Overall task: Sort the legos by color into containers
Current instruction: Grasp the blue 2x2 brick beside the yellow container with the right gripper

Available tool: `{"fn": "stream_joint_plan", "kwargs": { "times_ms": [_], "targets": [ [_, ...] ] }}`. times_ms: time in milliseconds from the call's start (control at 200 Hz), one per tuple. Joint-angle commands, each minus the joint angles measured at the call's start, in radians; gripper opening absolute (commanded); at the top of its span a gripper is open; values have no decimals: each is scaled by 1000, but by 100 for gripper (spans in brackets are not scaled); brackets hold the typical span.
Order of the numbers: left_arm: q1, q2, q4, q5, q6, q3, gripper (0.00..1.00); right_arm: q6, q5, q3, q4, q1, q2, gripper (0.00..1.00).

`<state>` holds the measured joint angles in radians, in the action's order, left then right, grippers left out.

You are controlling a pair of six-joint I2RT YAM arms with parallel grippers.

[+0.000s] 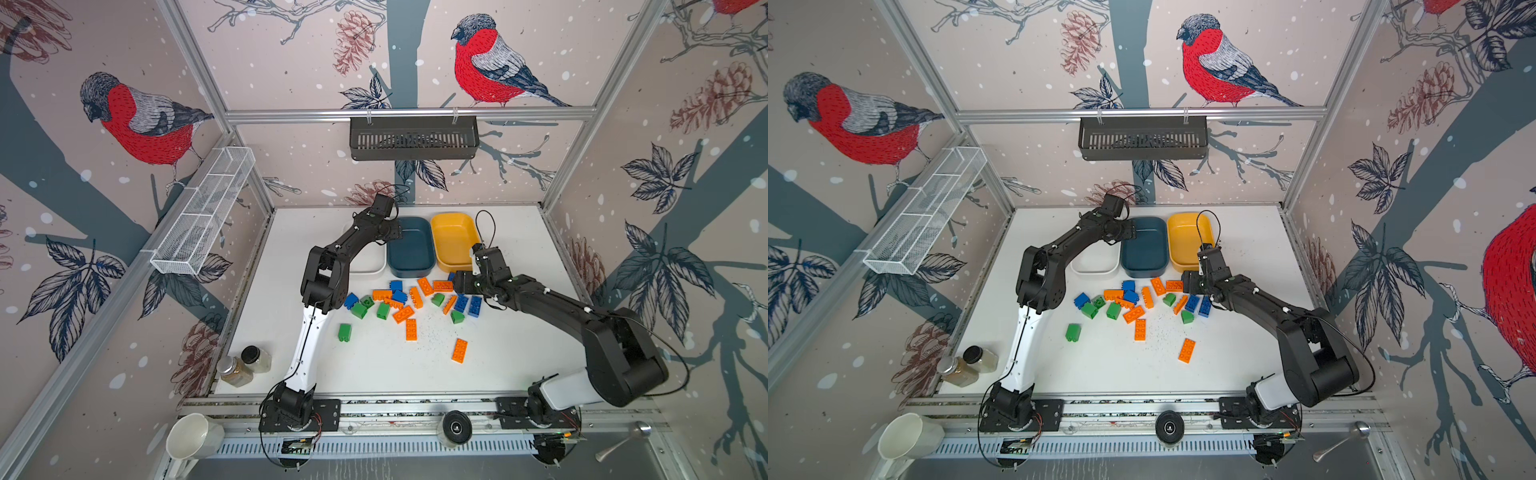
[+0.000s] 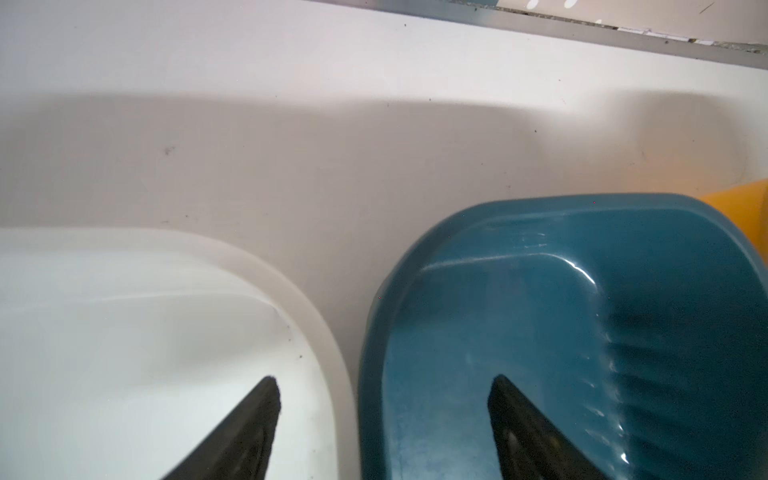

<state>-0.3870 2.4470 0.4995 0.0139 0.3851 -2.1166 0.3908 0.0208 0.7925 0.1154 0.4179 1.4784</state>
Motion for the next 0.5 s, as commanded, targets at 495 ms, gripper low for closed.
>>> {"fn": "stream_joint_plan", "kwargs": {
  "times_ms": [495],
  "targets": [
    [13, 94, 10, -20, -6, -166, 80, -106, -48, 94, -3, 3, 199, 50]
  ]
}}
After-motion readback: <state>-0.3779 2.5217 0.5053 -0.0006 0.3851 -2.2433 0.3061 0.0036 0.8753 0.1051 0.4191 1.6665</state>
